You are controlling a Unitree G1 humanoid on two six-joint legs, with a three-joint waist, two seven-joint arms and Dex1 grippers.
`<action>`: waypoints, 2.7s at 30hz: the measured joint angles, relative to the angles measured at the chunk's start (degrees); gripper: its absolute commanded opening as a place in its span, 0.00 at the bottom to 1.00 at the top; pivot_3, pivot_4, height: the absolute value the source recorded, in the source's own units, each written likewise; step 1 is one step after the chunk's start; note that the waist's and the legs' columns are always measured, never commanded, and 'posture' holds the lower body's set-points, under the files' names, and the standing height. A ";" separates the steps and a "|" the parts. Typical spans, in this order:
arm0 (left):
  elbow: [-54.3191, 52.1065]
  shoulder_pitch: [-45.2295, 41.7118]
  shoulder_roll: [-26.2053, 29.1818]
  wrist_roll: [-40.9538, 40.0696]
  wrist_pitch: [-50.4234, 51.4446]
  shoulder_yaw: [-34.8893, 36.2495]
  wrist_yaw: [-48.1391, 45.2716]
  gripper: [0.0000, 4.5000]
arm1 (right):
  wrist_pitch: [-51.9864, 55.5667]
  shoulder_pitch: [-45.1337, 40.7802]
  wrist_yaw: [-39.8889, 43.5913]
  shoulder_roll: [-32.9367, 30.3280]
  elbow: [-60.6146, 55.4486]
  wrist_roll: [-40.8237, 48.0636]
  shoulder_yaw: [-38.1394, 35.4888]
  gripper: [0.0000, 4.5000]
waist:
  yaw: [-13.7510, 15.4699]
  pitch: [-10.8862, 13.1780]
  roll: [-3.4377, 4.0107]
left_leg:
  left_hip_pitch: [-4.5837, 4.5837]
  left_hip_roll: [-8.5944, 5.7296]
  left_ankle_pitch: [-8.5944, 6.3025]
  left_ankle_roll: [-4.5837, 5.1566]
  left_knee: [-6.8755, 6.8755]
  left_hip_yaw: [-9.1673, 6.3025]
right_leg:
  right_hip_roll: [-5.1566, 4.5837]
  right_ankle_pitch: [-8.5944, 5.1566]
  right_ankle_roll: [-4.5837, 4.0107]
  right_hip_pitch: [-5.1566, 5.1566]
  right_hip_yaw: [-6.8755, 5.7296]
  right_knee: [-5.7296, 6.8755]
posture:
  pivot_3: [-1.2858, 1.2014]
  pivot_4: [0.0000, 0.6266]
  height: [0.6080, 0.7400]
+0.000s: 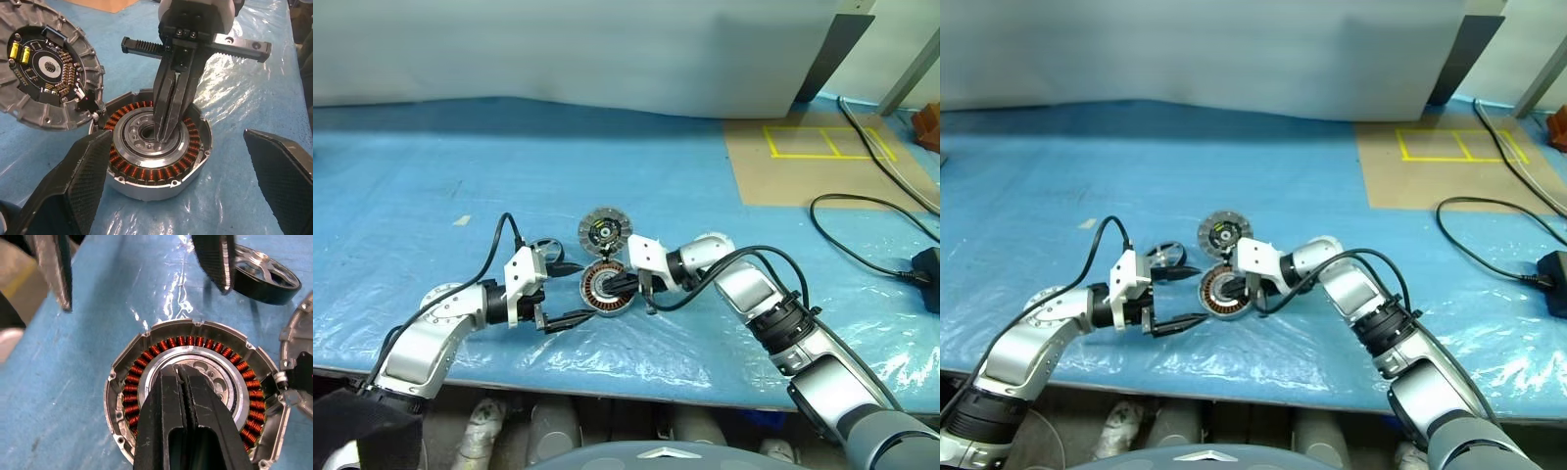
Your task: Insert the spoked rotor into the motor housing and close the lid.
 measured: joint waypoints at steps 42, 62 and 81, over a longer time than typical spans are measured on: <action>1.20 -0.81 -0.45 0.10 -0.19 -0.21 -1.10 1.00 | 2.30 0.01 -1.02 0.32 0.56 1.22 -1.26 0.00 | 0.04 0.02 0.01 | -0.07 0.01 0.01 -0.02 0.02 -0.01 | 0.00 0.00 0.00 -0.03 -0.05 -0.01 | 0.52 0.24 1.00; 2.12 -0.23 -0.36 0.30 -1.06 -0.22 -1.73 1.00 | 5.32 1.14 -0.96 1.85 1.39 4.56 -2.31 0.00 | 0.09 0.03 0.00 | 0.06 0.00 -0.11 0.20 0.02 -0.01 | -0.02 0.00 0.00 0.09 -0.03 0.00 | 0.52 0.24 1.00; 3.92 -0.51 -0.46 0.59 -2.50 -0.22 -2.34 1.00 | 1.14 0.90 -1.78 -0.07 0.19 1.59 0.25 0.00 | 0.11 0.02 -0.02 | -0.03 0.00 0.02 -0.03 -0.02 0.00 | -0.03 0.00 0.00 0.00 -0.06 -0.04 | 0.52 0.24 1.00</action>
